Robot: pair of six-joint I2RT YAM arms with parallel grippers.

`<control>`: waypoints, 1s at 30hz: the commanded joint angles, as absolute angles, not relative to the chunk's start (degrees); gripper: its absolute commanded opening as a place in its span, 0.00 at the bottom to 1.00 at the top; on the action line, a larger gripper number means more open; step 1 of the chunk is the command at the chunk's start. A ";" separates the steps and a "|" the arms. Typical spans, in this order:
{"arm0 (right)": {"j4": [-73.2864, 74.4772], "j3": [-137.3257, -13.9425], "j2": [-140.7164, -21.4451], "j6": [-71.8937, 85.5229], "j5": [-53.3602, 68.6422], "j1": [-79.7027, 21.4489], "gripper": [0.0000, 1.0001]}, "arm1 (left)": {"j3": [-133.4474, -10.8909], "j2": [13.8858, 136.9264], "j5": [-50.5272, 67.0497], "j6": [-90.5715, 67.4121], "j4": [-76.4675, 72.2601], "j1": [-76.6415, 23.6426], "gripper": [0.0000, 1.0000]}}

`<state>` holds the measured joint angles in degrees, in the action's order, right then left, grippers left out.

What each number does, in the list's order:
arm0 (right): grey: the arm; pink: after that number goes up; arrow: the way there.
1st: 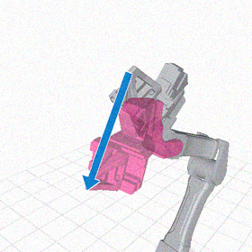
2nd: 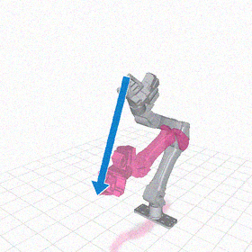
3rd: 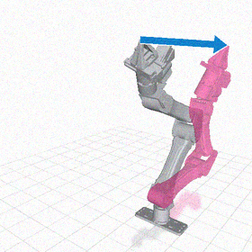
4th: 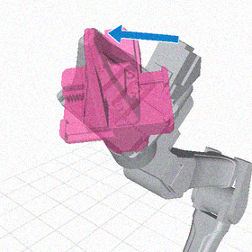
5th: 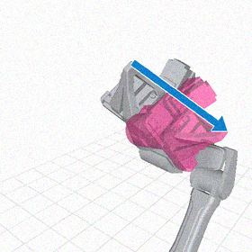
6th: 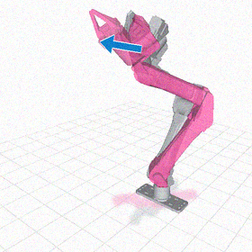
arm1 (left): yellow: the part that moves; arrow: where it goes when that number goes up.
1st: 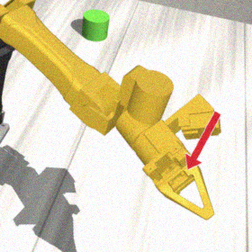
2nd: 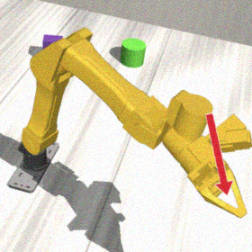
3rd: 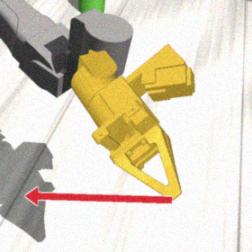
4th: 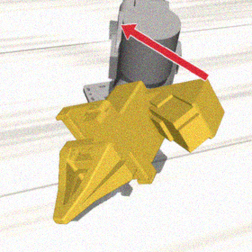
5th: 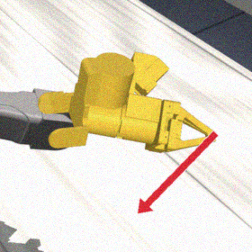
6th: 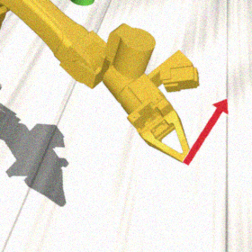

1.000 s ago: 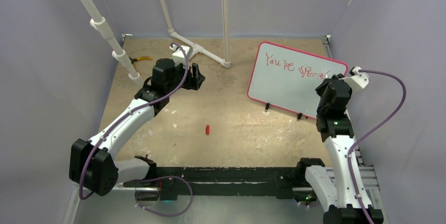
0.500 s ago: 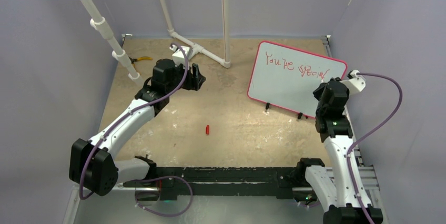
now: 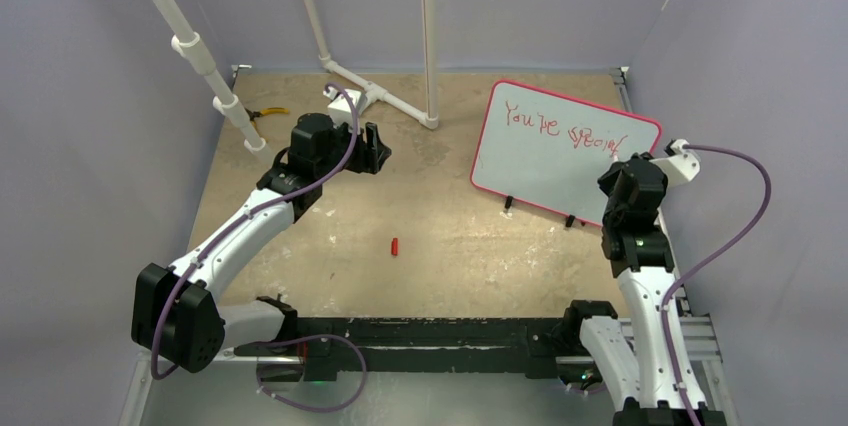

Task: Write a sentence on the whiteboard

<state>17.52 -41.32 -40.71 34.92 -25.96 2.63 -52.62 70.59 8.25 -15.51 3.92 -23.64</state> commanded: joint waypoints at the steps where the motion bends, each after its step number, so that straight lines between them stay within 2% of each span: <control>1: 17.58 -44.45 -40.38 33.78 -29.89 2.86 0.00 | -52.57 69.35 8.87 -16.17 1.72 -23.31 0.57; 30: 12.13 -41.90 -42.88 32.43 -31.29 2.82 0.00 | -52.65 69.71 8.33 -15.83 1.98 -23.29 0.57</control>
